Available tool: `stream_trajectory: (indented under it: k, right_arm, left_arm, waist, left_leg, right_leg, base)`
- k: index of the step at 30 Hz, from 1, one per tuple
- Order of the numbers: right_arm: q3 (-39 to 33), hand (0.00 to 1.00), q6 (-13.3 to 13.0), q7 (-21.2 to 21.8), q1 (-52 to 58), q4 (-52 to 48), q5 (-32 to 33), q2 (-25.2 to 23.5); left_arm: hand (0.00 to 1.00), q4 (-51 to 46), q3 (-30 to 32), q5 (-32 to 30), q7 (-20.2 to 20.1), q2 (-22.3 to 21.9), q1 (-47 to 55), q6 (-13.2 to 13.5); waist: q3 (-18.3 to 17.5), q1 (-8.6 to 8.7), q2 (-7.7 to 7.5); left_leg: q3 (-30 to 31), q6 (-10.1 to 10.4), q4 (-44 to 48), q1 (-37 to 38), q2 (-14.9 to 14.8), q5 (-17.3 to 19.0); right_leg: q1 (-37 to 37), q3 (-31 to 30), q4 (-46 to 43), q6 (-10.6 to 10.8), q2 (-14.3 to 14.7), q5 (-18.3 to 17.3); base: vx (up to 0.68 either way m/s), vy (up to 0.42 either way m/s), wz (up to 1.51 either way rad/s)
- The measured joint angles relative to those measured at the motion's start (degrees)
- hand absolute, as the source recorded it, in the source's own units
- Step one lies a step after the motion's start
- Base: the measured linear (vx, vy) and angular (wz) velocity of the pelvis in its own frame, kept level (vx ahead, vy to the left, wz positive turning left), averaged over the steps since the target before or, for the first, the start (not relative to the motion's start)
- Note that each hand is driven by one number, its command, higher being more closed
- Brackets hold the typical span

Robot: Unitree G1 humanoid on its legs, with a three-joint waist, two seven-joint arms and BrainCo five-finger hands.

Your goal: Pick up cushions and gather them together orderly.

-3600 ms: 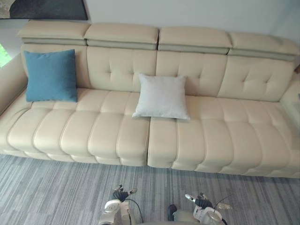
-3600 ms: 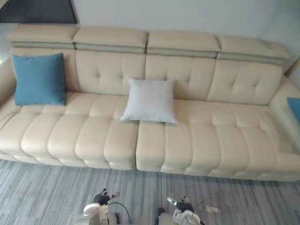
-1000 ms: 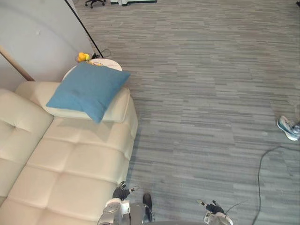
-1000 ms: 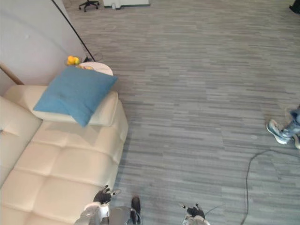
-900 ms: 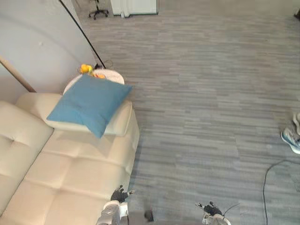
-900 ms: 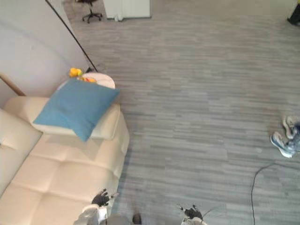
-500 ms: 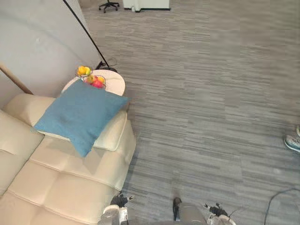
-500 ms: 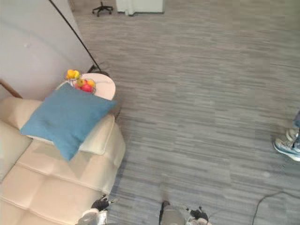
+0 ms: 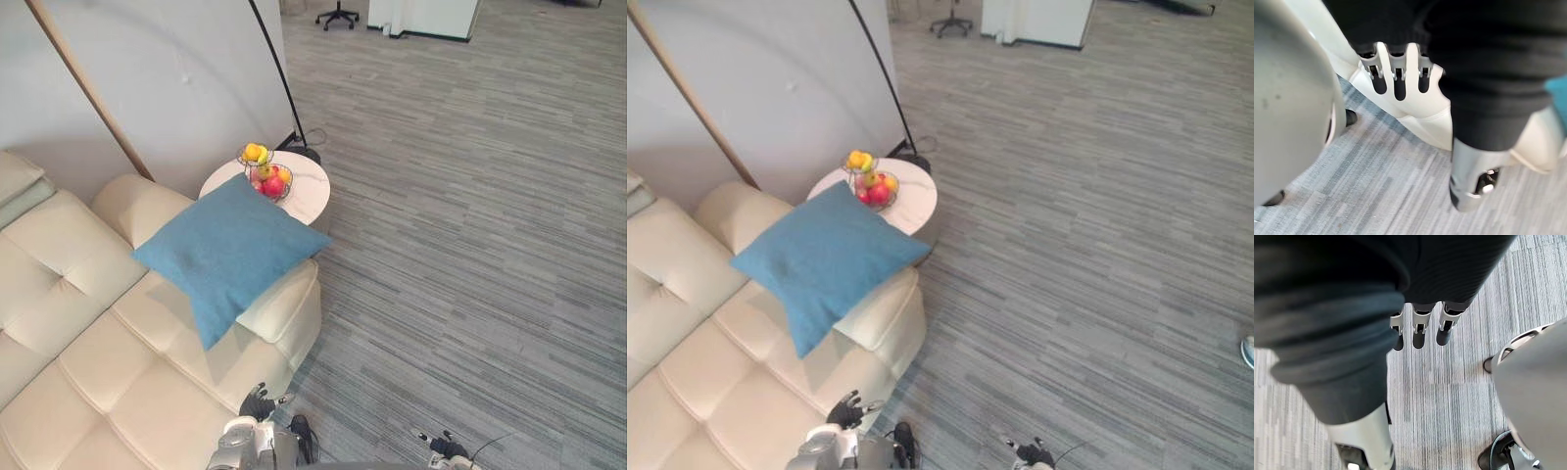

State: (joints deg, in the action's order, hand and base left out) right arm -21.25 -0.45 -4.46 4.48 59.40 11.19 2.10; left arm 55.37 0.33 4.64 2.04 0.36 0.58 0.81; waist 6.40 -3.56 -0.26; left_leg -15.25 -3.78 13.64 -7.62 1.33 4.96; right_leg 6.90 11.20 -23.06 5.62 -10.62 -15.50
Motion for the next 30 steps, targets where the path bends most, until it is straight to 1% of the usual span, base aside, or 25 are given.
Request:
stream_trajectory:
  k: [1, 2, 3, 4, 5, 7, 8, 9, 10, 11, 12, 13, 14, 15, 17, 18, 19, 21, 23, 24, 25, 26, 27, 28, 30]
  right_arm:
    - [-0.05, 0.0, 0.02, 0.06, 0.3, -0.01, -0.03, 0.11]
    - [0.3, 0.0, 0.05, 0.24, 1.13, -0.17, -0.05, 0.01]
    - [0.95, 0.0, 0.01, 0.79, 1.42, -1.22, 0.0, -0.34]
    - [1.24, 0.0, 0.03, 0.86, 1.47, -1.73, -0.04, -0.35]
    - [1.41, 0.0, -0.07, 1.13, 1.5, -2.58, -0.05, -0.44]
    - [1.97, 0.0, -0.11, 1.18, 1.35, -2.53, -0.03, -0.56]
    - [1.93, 0.0, -0.41, 1.2, 1.14, -2.59, -0.01, -0.79]
    - [1.93, 0.0, -0.5, 1.19, 1.06, -2.56, -0.01, -0.83]
    - [1.97, 0.0, -0.57, 1.17, 1.09, -2.49, 0.08, -0.89]
    - [1.95, 0.0, -0.63, 1.08, 1.13, -2.32, 0.12, -1.07]
    - [1.94, 0.0, -0.65, 1.08, 1.19, -2.31, 0.16, -1.1]
    - [1.99, 0.0, -0.66, 1.06, 1.85, -2.27, 0.23, -1.6]
    - [1.69, 0.0, -0.66, 1.05, 1.85, -2.25, 0.68, -1.83]
    - [0.74, 0.0, -0.62, 0.99, 1.95, -2.26, 1.08, -1.14]
    - [0.66, 0.0, -0.59, 1.02, 1.79, -2.31, 1.15, -0.49]
    - [0.97, 0.0, -0.45, 1.03, 1.65, -2.2, 1.13, 0.12]
    - [1.13, 0.0, -0.48, 1.03, 1.65, -2.21, 1.13, 0.13]
    - [1.16, 0.0, -0.39, 0.99, 1.63, -2.21, 1.16, -0.06]
    - [1.02, 0.0, -0.32, 0.91, 1.97, -2.2, 1.33, -0.07]
    - [1.01, 0.0, -0.32, 0.9, 2.08, -2.2, 1.37, -0.03]
    - [0.63, 0.0, -0.33, 0.91, 2.24, -2.19, 1.62, 0.2]
    - [0.37, 0.0, -0.28, 0.89, 2.22, -2.13, 2.45, 0.27]
    - [0.07, 0.0, -0.25, 0.94, 1.97, -2.14, 2.53, 0.03]
    - [0.11, 0.0, -0.24, 0.99, 1.84, -2.13, 2.53, -0.21]
    - [0.05, 0.0, -0.21, 1.0, 2.24, -1.88, 2.5, -0.41]
  left_arm:
    - [0.0, 0.05, -0.41, 0.01, -0.02, -0.03, 0.03, -0.01]
    - [0.0, 0.03, -1.52, 0.05, -0.04, 0.03, 0.07, -0.17]
    - [0.0, 0.11, -1.62, 0.06, -0.1, 0.66, 0.19, -0.61]
    - [0.0, 0.17, -1.59, 0.06, -0.04, 0.78, 0.29, -0.65]
    - [0.0, 0.17, -1.61, 0.06, -0.05, 1.12, 0.32, -0.74]
    - [0.0, 0.27, -1.5, 0.07, -0.02, 1.2, 0.47, -1.09]
    - [0.0, 0.35, -1.48, 0.15, 0.0, 1.09, 0.49, -1.18]
    - [0.0, 0.37, -1.49, 0.22, 0.0, 0.98, 0.48, -1.21]
    - [0.0, 0.36, -1.42, 0.45, 0.04, 0.77, 0.46, -1.22]
    - [0.0, 0.37, -1.27, 0.52, 0.06, 0.5, 0.34, -1.23]
    - [0.0, 0.38, -1.21, 0.52, 0.06, 0.38, 0.31, -1.23]
    - [0.0, 0.39, -0.17, 0.47, 0.04, 0.18, 0.24, -1.19]
    - [0.0, 0.54, 0.38, 0.38, 0.04, -0.03, 0.14, -1.16]
    - [0.0, 0.91, 1.01, -0.03, 0.0, -1.5, 0.17, -1.1]
    - [0.0, 0.9, 1.0, -0.05, -0.03, -2.69, 0.9, -1.1]
    - [0.0, 0.85, 0.99, -0.07, -0.08, -3.12, 0.87, -1.09]
    - [0.0, 0.87, 1.01, -0.07, -0.03, -3.12, 0.78, -1.1]
    - [0.0, 0.81, 0.87, -0.06, 0.02, -3.13, 0.54, -1.12]
    - [0.0, 0.84, -0.52, -0.07, -0.07, -3.01, -0.1, -1.16]
    - [0.0, 0.86, -0.7, -0.07, -0.05, -3.0, -0.18, -1.16]
    - [0.0, 0.9, -1.71, -0.05, 0.01, -2.91, -0.07, -1.16]
    - [0.0, 0.88, -2.05, -0.03, 0.01, -2.74, -0.17, -1.11]
    - [0.0, 0.82, -2.5, -0.01, 0.07, -2.33, -0.2, -0.94]
    - [0.0, 0.85, -2.67, -0.01, 0.06, -2.04, -0.21, -0.92]
    - [0.0, 1.69, -3.76, -0.01, 0.06, -0.22, 0.3, -0.91]
  waist:
    - [-0.04, 0.03, -0.04]
    - [0.01, 0.22, 0.02]
    - [-0.03, 0.38, -0.17]
    - [-0.03, 0.15, -0.16]
    - [0.03, 0.09, 0.18]
    - [-0.06, 0.14, 0.44]
    - [-0.14, 0.41, 0.45]
    - [-0.14, 0.46, 0.45]
    - [-0.12, 0.43, 0.51]
    - [-0.07, 0.45, 0.5]
    - [-0.07, 0.47, 0.45]
    - [-0.45, 0.62, -0.73]
    - [-0.44, 0.77, -1.11]
    - [-0.87, 0.69, 0.96]
    - [-1.23, 0.75, 2.37]
    - [-1.27, 0.59, 3.05]
    - [-1.24, 0.53, 3.04]
    - [-1.07, 0.43, 2.4]
    - [-0.54, 1.14, 1.44]
    - [-0.57, 1.27, 1.41]
    - [-0.71, 1.38, 1.66]
    - [-0.66, 1.27, 1.54]
    - [-0.85, 0.97, 1.52]
    - [-0.88, 0.92, 1.58]
    - [-1.25, 0.98, 1.03]
  left_leg:
    - [0.52, -0.01, -0.58, 1.29, 0.58, 0.47]
    - [2.16, 0.07, -1.66, 4.14, 1.28, 1.5]
    - [3.91, 0.19, -2.07, 6.8, 1.65, 2.8]
    - [4.34, 0.29, -2.47, 7.79, 1.7, 2.98]
    - [5.5, 0.51, -4.83, 11.41, 1.63, 3.15]
    - [7.49, 0.77, -6.62, 14.12, 1.06, 3.33]
    - [9.63, 1.23, -7.07, 14.99, 0.34, 3.72]
    - [10.9, 1.49, -7.05, 15.14, -0.2, 3.99]
    - [13.07, 2.31, -6.39, 14.84, -1.17, 4.79]
    - [16.33, 3.59, -4.63, 14.5, -2.25, 6.28]
    - [17.5, 4.08, -3.71, 13.93, -2.55, 6.93]
    - [21.48, 5.98, 0.19, 11.6, -2.13, 9.63]
    - [22.8, 6.54, 1.67, 11.26, -2.1, 10.45]
    - [24.86, 7.5, 2.97, 10.87, -3.95, 10.75]
    - [24.98, 8.8, 3.13, 10.43, -5.1, 9.93]
    - [23.91, 10.01, 3.28, 9.47, -6.28, 8.68]
    - [23.11, 9.97, 3.27, 9.21, -6.64, 8.21]
    - [19.44, 9.57, 2.78, 8.19, -7.42, 6.44]
    - [9.21, 6.83, 0.92, 7.48, -8.03, 4.05]
    - [7.62, 6.65, 0.36, 7.6, -8.12, 3.76]
    - [4.05, 7.53, -1.77, 7.79, -7.99, 2.81]
    - [4.16, 8.69, -2.99, 7.78, -7.49, 1.83]
    - [4.95, 8.13, -4.62, 8.05, -6.44, 0.92]
    - [4.93, 8.01, -5.08, 8.21, -6.23, 0.76]
    - [4.92, 7.65, -8.78, 10.17, -5.15, -0.56]
  right_leg:
    - [-1.45, -0.94, -5.15, 1.25, -0.62, 0.7]
    - [-6.01, -3.47, -17.53, 4.95, -1.69, 3.68]
    - [-10.07, -5.44, -27.67, 5.47, -2.03, 4.44]
    - [-10.98, -5.66, -29.45, 5.25, -2.04, 4.15]
    - [-13.43, -5.59, -31.84, 4.75, -1.96, 2.41]
    - [-15.54, -5.57, -28.57, 3.28, -1.29, 0.32]
    - [-17.23, -6.68, -23.76, 2.35, -0.03, -0.51]
    - [-17.87, -8.14, -20.17, 2.29, 1.19, -0.48]
    - [-18.19, -12.05, -13.84, 2.21, 3.89, -0.3]
    - [-18.18, -18.91, -5.86, 1.29, 7.25, 0.79]
    - [-17.81, -21.8, -3.23, 1.13, 8.39, 1.54]
    - [-16.22, -28.13, 3.67, 1.51, 9.63, 4.94]
    - [-15.9, -27.4, 2.74, 0.09, 9.78, 7.01]
    - [-15.26, -21.92, 1.12, -1.88, 9.97, 5.13]
    - [-14.38, -18.46, 0.84, -2.91, 9.8, 4.27]
    - [-13.26, -14.49, 0.85, -4.13, 9.44, 3.49]
    - [-12.82, -13.15, 1.04, -4.36, 9.28, 3.35]
    - [-11.84, -9.1, 1.45, -5.17, 8.19, 2.87]
    - [-9.79, -2.02, 2.9, -5.4, 5.21, 2.72]
    - [-9.55, -1.26, 3.11, -5.4, 4.92, 2.72]
    - [-9.2, 1.18, 3.26, -4.79, 3.99, 2.35]
    - [-9.23, 1.36, 3.04, -4.29, 3.64, 2.05]
    - [-9.14, 1.35, 3.38, -3.89, 3.07, 2.27]
    - [-9.07, 1.27, 3.53, -3.72, 2.93, 2.43]
    - [-7.75, 0.74, 5.8, -2.91, 2.73, 3.54]
  base:
    - [0.37, 0.127, 0.62]
    - [0.43, 0.103, 0.69]
    - [0.35, 0.077, 0.62]
    - [0.4, 0.038, 0.5]
    - [0.2, 0.004, 0.29]
    - [0.27, -0.06, 0.57]
    - [0.27, -0.138, 0.82]
    - [0.26, -0.214, 0.92]
    - [0.24, -0.263, 1.02]
    - [0.25, -0.295, 1.04]
    - [0.26, -0.434, 1.42]
    - [0.16, -0.31, 1.18]
    - [0.24, -0.438, 1.6]
    - [0.19, -0.268, 1.07]
    - [0.23, -0.333, 1.23]
    - [0.14, -0.262, 1.25]
    - [0.08, -0.24, 1.17]
    - [0.04, -0.197, 1.08]
    - [-0.03, -0.141, 1.55]
    - [-0.06, -0.043, 1.36]
    - [-0.06, -0.009, 0.91]
    - [-0.06, 0.044, 0.87]
    - [-0.05, 0.06, 0.33]
    - [-0.07, 0.097, 0.08]
    - [-0.06, 0.106, -0.1]
